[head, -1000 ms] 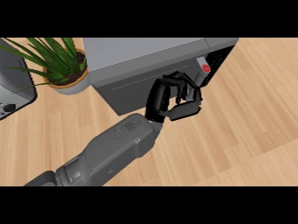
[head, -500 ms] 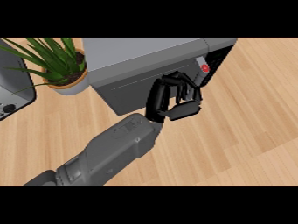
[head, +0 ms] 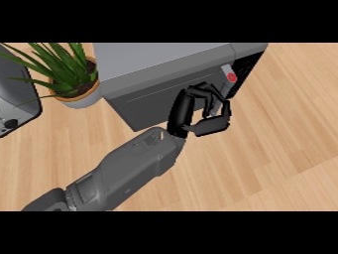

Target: Pick up the milk, place it into the microwave and close the microwave

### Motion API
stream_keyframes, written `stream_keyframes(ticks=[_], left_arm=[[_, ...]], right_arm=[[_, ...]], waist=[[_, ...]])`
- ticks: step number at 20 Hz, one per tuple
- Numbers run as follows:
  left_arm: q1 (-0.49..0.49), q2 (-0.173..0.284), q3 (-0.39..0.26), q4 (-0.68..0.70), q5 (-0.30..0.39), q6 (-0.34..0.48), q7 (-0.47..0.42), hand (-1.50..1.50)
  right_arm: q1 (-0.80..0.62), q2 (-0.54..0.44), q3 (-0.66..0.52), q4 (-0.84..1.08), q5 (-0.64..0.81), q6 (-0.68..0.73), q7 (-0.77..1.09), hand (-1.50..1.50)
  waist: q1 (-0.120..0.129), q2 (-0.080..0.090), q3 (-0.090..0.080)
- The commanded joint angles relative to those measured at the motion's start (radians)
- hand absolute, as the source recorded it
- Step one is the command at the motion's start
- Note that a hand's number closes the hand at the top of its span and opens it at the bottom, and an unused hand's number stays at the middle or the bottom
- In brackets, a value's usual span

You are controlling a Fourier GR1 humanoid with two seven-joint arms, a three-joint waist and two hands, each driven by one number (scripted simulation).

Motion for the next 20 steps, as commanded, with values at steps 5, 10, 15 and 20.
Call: stream_keyframes(ticks=[5, 10, 15, 20], left_arm=[[-0.027, 0.001, 0.002, 0.139, 0.05, 0.052, 0.092, 1.5], [-0.002, 0.0, -0.013, 0.166, 0.076, 0.079, 0.098, 1.5], [0.019, 0.0, -0.017, 0.173, 0.112, 0.047, 0.091, -1.5], [0.0, 0.0, -0.037, 0.176, 0.133, 0.025, 0.091, -1.5]], right_arm=[[0.007, -0.029, -0.007, -0.016, -0.06, 0.028, 0.015, -1.5], [0.007, -0.039, -0.044, -0.031, -0.069, 0.002, 0.019, -1.5], [0.038, -0.046, -0.082, -0.041, -0.098, -0.012, 0.027, -1.5], [0.055, -0.055, -0.084, -0.063, -0.102, -0.023, 0.045, -1.5]], waist=[[0.021, 0.007, -0.002], [0.058, 0.002, -0.006], [0.096, -0.008, -0.006], [0.103, -0.003, -0.007]])
